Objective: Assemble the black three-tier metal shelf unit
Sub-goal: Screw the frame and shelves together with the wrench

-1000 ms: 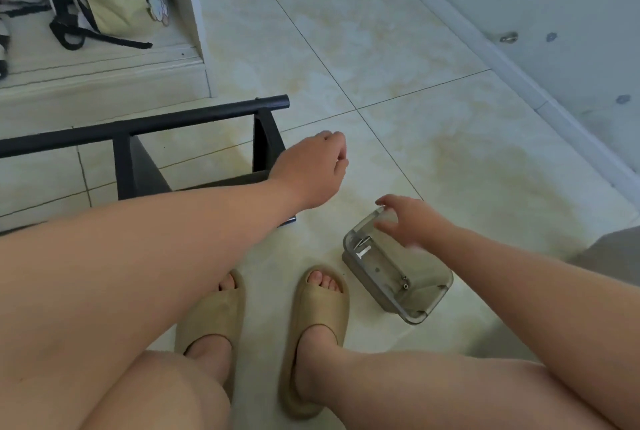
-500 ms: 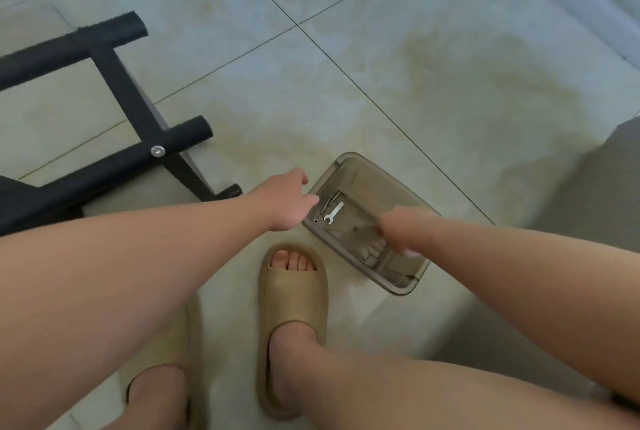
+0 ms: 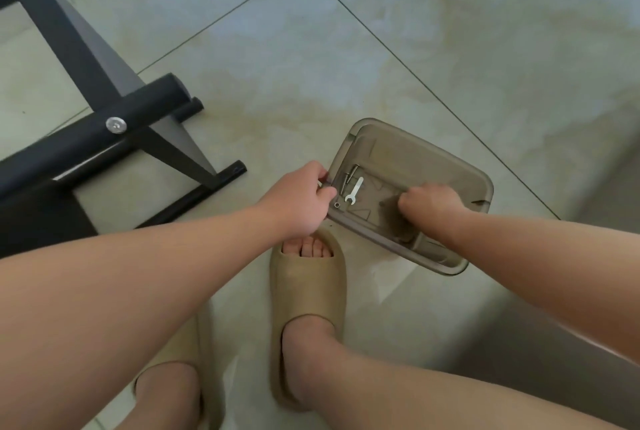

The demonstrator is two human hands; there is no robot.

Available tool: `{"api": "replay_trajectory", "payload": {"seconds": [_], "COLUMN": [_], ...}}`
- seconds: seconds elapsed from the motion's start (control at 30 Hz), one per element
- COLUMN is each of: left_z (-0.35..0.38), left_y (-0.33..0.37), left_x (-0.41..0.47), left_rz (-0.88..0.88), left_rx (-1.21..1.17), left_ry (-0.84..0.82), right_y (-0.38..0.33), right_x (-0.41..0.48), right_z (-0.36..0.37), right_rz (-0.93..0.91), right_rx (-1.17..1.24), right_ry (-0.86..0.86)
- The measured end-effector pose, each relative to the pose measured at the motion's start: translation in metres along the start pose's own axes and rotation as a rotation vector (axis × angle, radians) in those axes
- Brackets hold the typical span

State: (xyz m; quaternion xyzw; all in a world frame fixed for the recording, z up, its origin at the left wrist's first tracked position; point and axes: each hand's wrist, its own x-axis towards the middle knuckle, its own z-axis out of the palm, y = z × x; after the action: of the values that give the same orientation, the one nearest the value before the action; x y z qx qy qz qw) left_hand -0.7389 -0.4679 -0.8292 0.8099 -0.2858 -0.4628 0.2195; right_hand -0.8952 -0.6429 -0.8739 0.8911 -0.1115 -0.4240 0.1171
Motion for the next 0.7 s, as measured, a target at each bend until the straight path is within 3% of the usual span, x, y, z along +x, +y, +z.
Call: {"api": "replay_trajectory", "payload": {"seconds": [0.27,0.4,0.5,0.7], "left_z": [-0.004,-0.016,-0.037,-0.098], "left_y": [0.001,0.006,0.016,0.058], "left_x": [-0.003,-0.015,-0.032,-0.095], "left_rz": [0.005,-0.043,-0.079,-0.261], "left_rx": [-0.038,0.0,0.017,-0.598], "left_ry": [-0.017,0.0,0.025,-0.006], "right_y": [0.004,0.006,0.01,0.006], "right_x": [-0.005,-0.017,-0.035,-0.105], "right_z": [-0.002,-0.027,-0.067,-0.183], "right_rz": [-0.027,0.012,0.048,0.043], "right_rx": [0.075,0.295,0.552,1.044], "right_ry": [0.014,0.051,0.199,0.592]}}
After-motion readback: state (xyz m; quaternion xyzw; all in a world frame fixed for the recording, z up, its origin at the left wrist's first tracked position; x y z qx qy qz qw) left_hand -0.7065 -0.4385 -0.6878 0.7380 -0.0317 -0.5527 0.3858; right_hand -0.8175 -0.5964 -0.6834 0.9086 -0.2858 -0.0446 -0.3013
